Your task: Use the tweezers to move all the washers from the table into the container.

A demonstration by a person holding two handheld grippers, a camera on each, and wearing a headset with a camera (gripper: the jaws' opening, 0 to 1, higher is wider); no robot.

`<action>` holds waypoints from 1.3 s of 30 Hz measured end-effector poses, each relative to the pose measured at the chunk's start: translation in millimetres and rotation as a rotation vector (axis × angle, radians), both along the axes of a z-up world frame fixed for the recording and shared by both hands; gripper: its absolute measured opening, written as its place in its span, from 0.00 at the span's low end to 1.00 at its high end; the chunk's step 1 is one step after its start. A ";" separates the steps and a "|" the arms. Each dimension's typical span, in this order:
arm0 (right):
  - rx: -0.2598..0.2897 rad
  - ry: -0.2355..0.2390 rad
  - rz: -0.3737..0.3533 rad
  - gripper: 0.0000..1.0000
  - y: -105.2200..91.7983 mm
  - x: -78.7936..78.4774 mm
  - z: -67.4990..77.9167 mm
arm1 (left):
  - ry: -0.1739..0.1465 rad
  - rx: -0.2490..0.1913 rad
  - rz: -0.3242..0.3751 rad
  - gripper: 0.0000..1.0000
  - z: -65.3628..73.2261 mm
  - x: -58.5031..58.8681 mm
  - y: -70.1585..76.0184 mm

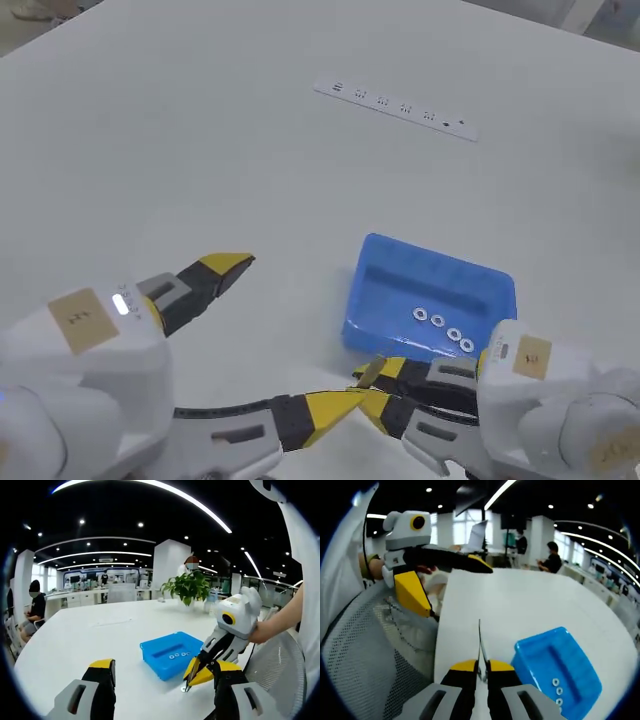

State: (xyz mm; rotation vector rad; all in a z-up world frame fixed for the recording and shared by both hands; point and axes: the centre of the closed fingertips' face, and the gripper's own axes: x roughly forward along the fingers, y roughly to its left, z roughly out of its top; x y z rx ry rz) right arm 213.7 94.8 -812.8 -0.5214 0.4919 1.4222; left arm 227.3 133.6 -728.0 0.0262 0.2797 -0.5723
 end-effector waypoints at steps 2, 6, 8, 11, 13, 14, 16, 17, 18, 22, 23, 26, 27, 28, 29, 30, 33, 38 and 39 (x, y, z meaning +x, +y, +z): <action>-0.001 -0.003 0.004 0.04 0.2 1.1 0.0 | -0.001 0.000 0.002 0.82 0.6 0.2 0.0; 0.008 0.003 0.007 0.04 -3.0 3.6 0.2 | -0.002 -0.001 0.005 0.82 0.9 0.4 0.3; 0.009 0.006 0.009 0.04 -5.4 5.1 0.6 | -0.003 -0.003 0.005 0.82 1.2 0.4 0.4; 0.015 0.040 0.028 0.04 -6.2 5.1 0.8 | -0.002 -0.004 0.003 0.82 0.9 0.2 0.4; -0.008 0.028 0.101 0.04 -5.4 3.2 0.1 | -0.002 -0.002 -0.002 0.82 0.6 -0.1 -0.5; -0.022 0.026 0.135 0.04 -5.9 2.1 -0.2 | -0.001 -0.001 -0.007 0.82 0.3 -0.5 -1.3; -0.020 0.030 0.133 0.04 -6.0 4.8 0.2 | 0.000 0.004 -0.012 0.82 -0.4 -1.0 -2.3; -0.017 0.037 0.133 0.04 -6.2 6.4 0.1 | -0.001 0.006 -0.011 0.82 -0.4 -0.9 -2.2; -0.014 0.042 0.130 0.04 -6.2 7.0 0.2 | -0.001 0.006 -0.010 0.82 -0.4 -0.7 -1.9; -0.013 0.046 0.150 0.04 -4.1 4.1 -0.1 | -0.003 0.002 0.001 0.82 0.0 0.2 0.1; -0.011 0.041 0.156 0.04 -3.7 2.9 -0.1 | -0.001 0.004 0.001 0.82 -0.5 0.2 0.5; 0.018 0.056 0.136 0.03 -2.9 3.9 0.3 | -0.001 0.009 -0.001 0.82 -1.2 0.1 0.7; 0.036 0.081 0.108 0.03 -2.8 5.4 0.7 | -0.001 0.010 0.000 0.82 -1.4 0.1 0.8; 0.044 0.087 0.090 0.03 -3.4 7.2 1.0 | 0.000 0.012 0.000 0.82 -1.7 0.1 0.9; 0.056 0.097 0.066 0.03 -4.1 9.9 1.3 | 0.002 0.015 0.001 0.81 -2.2 0.1 1.3; 0.066 0.111 0.050 0.03 -4.7 10.7 1.4 | 0.001 0.014 0.001 0.81 -2.1 0.1 1.1; 0.116 0.160 -0.012 0.04 -6.0 15.1 3.2 | 0.002 0.013 -0.003 0.81 -2.1 -0.3 0.4; 0.123 0.173 -0.042 0.04 -8.4 18.3 2.3 | 0.004 0.014 -0.005 0.81 -2.4 -0.5 -0.5; 0.115 0.173 -0.038 0.04 -8.8 17.2 0.9 | 0.003 0.014 -0.004 0.81 -2.2 -0.5 -0.6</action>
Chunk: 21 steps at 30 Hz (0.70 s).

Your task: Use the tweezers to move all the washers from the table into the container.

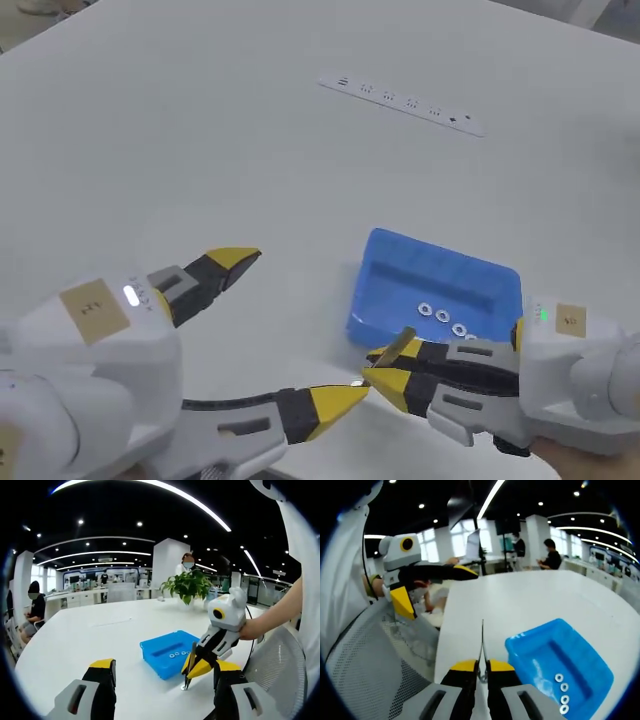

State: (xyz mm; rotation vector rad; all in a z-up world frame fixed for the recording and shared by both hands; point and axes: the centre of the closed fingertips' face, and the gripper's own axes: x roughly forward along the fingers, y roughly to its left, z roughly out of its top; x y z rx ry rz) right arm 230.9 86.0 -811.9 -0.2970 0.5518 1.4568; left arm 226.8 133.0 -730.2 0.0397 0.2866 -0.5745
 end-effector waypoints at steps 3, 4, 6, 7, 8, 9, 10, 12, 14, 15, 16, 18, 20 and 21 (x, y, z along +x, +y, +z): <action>0.002 0.000 0.001 0.04 0.9 -1.1 0.2 | 0.000 -0.001 0.000 0.81 -0.2 -0.1 -0.1; 0.000 0.002 0.002 0.04 1.0 -1.6 0.1 | 0.000 0.000 0.000 0.81 -0.3 -0.1 0.0; -0.001 0.003 0.001 0.04 1.5 -2.1 0.3 | 0.000 0.001 0.002 0.81 -0.4 0.0 0.5; -0.002 0.008 0.003 0.04 1.7 -3.4 0.4 | 0.000 -0.001 0.003 0.81 -0.4 0.0 0.7; -0.005 0.009 0.007 0.04 2.3 -4.6 0.3 | -0.001 -0.001 0.004 0.81 -0.2 0.1 1.0; -0.008 0.006 0.012 0.04 2.4 -6.3 0.3 | -0.001 -0.002 0.005 0.81 -0.2 0.2 1.0; -0.013 0.002 0.022 0.04 2.9 -8.0 0.4 | -0.001 -0.001 0.005 0.81 -0.2 0.1 1.1; -0.023 -0.008 0.041 0.04 3.7 -11.4 0.8 | -0.001 -0.001 0.004 0.81 -0.1 0.0 0.8; -0.026 -0.007 0.043 0.04 3.9 -12.2 1.0 | 0.000 0.000 0.002 0.81 -0.3 -0.1 0.5; -0.022 0.002 0.040 0.04 4.0 -12.7 1.2 | 0.001 0.000 0.001 0.81 -0.4 -0.2 0.5; -0.018 0.006 0.037 0.04 4.3 -13.3 1.4 | 0.001 0.000 0.001 0.81 -0.4 -0.2 0.5; -0.026 0.004 0.037 0.04 3.3 -14.6 -0.2 | 0.001 0.000 0.000 0.81 -0.3 0.0 0.4; -0.013 0.021 0.027 0.04 3.8 -15.6 1.3 | 0.001 -0.002 -0.001 0.81 -0.3 -0.1 0.2; -0.020 0.013 0.030 0.04 3.3 -16.4 0.4 | 0.002 0.001 -0.002 0.81 -0.8 -0.1 0.5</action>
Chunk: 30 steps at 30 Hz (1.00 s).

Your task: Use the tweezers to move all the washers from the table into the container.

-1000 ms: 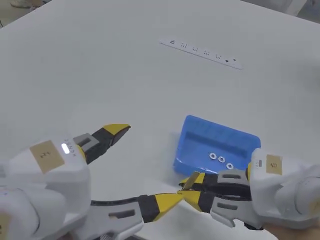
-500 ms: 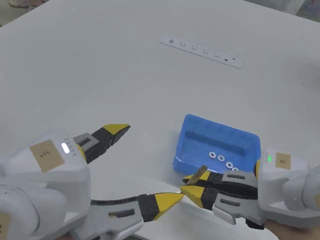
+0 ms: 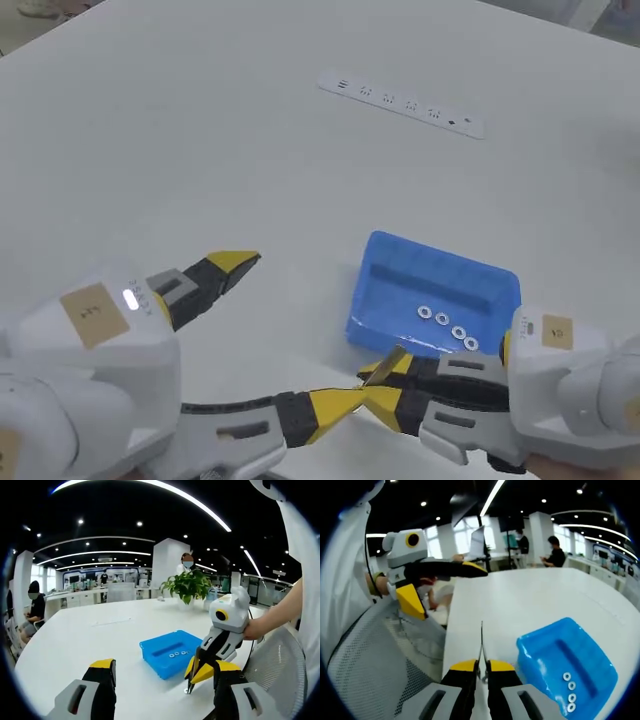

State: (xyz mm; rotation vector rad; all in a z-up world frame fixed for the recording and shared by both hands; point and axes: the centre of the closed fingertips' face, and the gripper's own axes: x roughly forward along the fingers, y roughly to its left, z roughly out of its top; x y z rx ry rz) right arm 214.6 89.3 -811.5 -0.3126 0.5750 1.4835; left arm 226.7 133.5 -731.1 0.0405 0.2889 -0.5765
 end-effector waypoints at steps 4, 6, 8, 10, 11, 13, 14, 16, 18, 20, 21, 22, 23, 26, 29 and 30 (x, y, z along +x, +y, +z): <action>-0.005 -0.017 0.007 0.04 0.9 -3.2 -0.3 | 0.001 0.002 -0.005 0.81 -0.3 -0.4 -0.7; -0.010 -0.045 0.019 0.04 2.9 -6.8 -0.7 | 0.000 0.001 -0.005 0.81 -0.2 -0.3 -0.5; -0.043 -0.140 0.087 0.04 5.2 -12.0 -2.0 | 0.000 0.001 -0.004 0.81 -0.2 -0.3 -0.3; -0.062 -0.190 0.117 0.04 7.5 -15.0 -2.7 | -0.001 0.001 -0.005 0.81 -0.4 -0.5 -0.1; -0.068 -0.196 0.117 0.03 8.0 -15.6 -3.3 | -0.002 0.000 -0.007 0.81 -0.2 -0.6 -0.3; -0.063 -0.185 0.100 0.03 10.2 -13.7 -3.5 | 0.000 0.001 -0.008 0.81 -0.4 -0.9 -0.8; -0.061 -0.178 0.091 0.02 10.4 -12.3 -3.5 | -0.002 0.002 -0.009 0.81 -0.2 -0.9 -0.8; -0.063 -0.158 0.067 0.02 11.4 -7.6 -3.1 | -0.002 -0.001 -0.010 0.81 0.1 -1.1 -1.3; -0.067 -0.138 0.046 0.02 10.6 -6.8 -3.6 | -0.001 0.000 -0.011 0.81 -0.1 -1.1 -1.0; -0.049 -0.090 -0.011 0.02 10.0 -3.7 -3.0 | -0.002 0.000 -0.012 0.81 0.2 -1.1 -1.4; -0.037 -0.060 -0.051 0.02 8.4 0.0 -2.5 | -0.003 -0.001 -0.013 0.81 0.2 -1.1 -1.5; -0.030 -0.030 -0.080 0.02 6.9 2.3 -2.4 | -0.003 0.000 -0.013 0.81 -0.3 -1.2 -0.9; -0.013 0.022 -0.125 0.02 4.8 4.9 -1.3 | -0.004 0.000 -0.012 0.81 -0.4 -1.2 -0.5; 0.069 0.138 -0.204 0.02 2.3 11.2 9.9 | -0.007 -0.003 -0.008 0.81 0.2 -0.9 0.2; 0.125 0.191 -0.258 0.02 -1.9 20.4 23.9 | -0.009 -0.005 -0.005 0.81 1.1 -0.6 0.2; 0.148 0.211 -0.273 0.02 -3.8 24.7 30.2 | -0.009 -0.005 -0.005 0.81 1.2 -0.6 0.0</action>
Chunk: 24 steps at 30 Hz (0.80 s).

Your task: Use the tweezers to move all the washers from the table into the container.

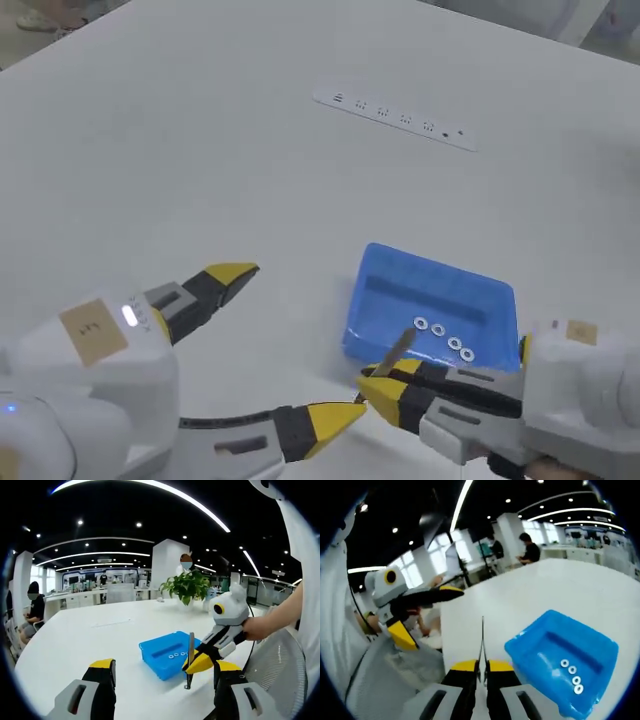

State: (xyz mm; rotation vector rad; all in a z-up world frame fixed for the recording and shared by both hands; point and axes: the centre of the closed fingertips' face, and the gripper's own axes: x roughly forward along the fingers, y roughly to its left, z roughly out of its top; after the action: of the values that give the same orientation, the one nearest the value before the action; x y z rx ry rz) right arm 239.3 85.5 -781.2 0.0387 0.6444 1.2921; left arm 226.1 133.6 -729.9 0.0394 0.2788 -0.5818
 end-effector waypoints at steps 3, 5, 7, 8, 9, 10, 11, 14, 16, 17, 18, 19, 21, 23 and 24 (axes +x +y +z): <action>0.072 0.045 -0.032 0.02 -1.8 7.7 17.5 | -0.002 0.001 0.000 0.81 0.9 0.1 -0.8; 0.100 0.059 -0.051 0.03 -1.4 10.5 27.1 | -0.002 -0.002 0.000 0.81 1.3 0.1 -1.0; 0.118 0.068 -0.069 0.03 -3.6 16.6 36.0 | -0.002 0.000 0.003 0.81 1.5 0.3 -0.5; 0.123 0.062 -0.075 0.03 -3.0 18.1 39.1 | -0.004 -0.002 0.003 0.81 2.0 0.4 -0.7; 0.129 0.060 -0.083 0.03 -3.4 20.6 41.7 | -0.003 -0.003 0.004 0.81 1.9 0.4 -0.5; 0.134 0.059 -0.091 0.03 -3.6 23.0 44.1 | -0.002 -0.002 0.005 0.81 1.7 0.4 -0.1; 0.146 0.059 -0.104 0.03 -4.0 27.0 47.6 | -0.003 -0.002 0.005 0.81 1.9 0.5 -0.1; 0.182 0.056 -0.152 0.03 -5.8 40.6 54.0 | -0.003 -0.001 0.005 0.81 1.9 0.4 -0.2; 0.195 0.053 -0.197 0.03 -8.6 52.6 54.2 | -0.003 -0.003 0.004 0.81 2.3 0.3 -0.6; 0.194 0.053 -0.215 0.03 -10.0 57.3 53.1 | -0.004 -0.002 0.005 0.81 2.3 0.4 -0.6; 0.185 0.056 -0.241 0.03 -12.1 64.1 50.1 | -0.003 -0.001 0.006 0.81 2.3 0.4 -0.4; 0.179 0.050 -0.262 0.03 -13.8 69.3 48.3 | -0.004 -0.002 0.006 0.81 2.3 0.5 -0.3; 0.169 0.052 -0.295 0.03 -16.5 78.8 43.3 | -0.004 -0.002 0.008 0.81 2.4 0.7 0.2; 0.159 0.057 -0.332 0.03 -19.4 88.0 36.9 | -0.003 -0.005 0.010 0.81 2.4 0.7 0.6; 0.151 0.062 -0.344 0.03 -20.4 91.2 34.0 | -0.003 -0.004 0.011 0.81 2.2 0.8 0.9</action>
State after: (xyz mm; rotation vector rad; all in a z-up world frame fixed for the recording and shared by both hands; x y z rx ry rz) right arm 330.5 65.1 -747.2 0.3024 0.5631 1.0071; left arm 226.9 134.5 -727.7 0.0351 0.2749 -0.5718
